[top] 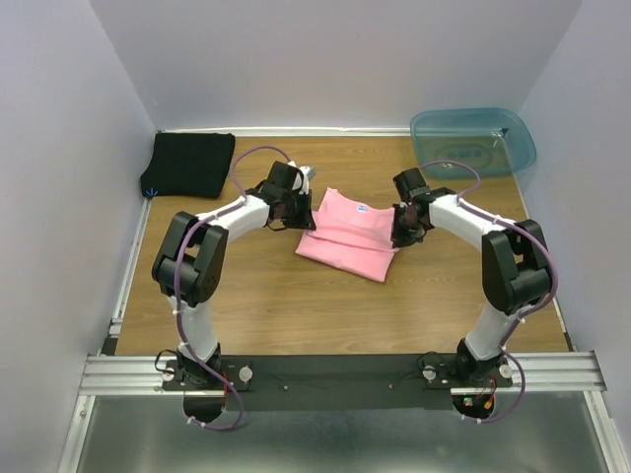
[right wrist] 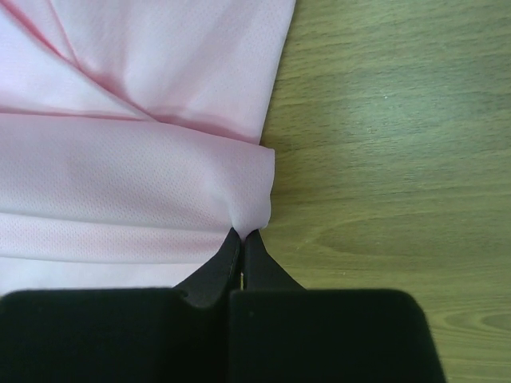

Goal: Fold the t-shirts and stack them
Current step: Fold the tshirt

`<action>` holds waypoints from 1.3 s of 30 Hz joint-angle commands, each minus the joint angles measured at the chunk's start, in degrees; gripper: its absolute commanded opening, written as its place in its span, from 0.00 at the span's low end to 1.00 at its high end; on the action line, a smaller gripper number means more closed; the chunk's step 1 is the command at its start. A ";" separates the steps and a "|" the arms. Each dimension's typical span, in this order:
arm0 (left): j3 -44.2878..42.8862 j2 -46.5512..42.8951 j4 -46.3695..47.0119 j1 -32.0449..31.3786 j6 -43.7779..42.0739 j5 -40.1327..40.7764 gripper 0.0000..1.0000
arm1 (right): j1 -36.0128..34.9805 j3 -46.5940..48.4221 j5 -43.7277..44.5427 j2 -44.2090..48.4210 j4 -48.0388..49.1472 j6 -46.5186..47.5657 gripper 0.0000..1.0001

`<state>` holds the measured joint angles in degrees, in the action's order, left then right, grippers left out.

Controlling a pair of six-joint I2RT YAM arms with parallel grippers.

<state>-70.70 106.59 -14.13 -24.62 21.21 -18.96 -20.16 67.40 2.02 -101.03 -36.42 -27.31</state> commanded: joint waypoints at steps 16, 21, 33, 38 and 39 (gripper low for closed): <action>-2.87 -7.61 -1.07 0.63 2.60 11.84 0.84 | -0.58 3.88 2.20 10.59 0.13 3.40 0.57; 1.69 -14.55 -2.57 -0.68 7.08 16.40 0.69 | -4.79 4.24 -9.12 12.62 2.93 8.93 0.50; 9.08 -11.41 5.25 -8.51 12.18 15.44 0.02 | -10.86 2.29 -18.18 1.21 12.08 12.71 0.22; 9.61 -6.06 8.15 -9.30 13.33 14.92 0.00 | -11.48 4.32 -19.52 -3.55 12.17 14.39 0.19; 9.44 -4.65 8.59 -9.39 13.33 15.00 0.00 | -11.48 4.41 -18.99 -4.43 12.25 14.30 0.18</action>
<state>-61.36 98.72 -9.21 -33.52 33.08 -3.68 -31.18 69.38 -15.05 -102.89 -25.87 -14.98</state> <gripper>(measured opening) 0.008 0.190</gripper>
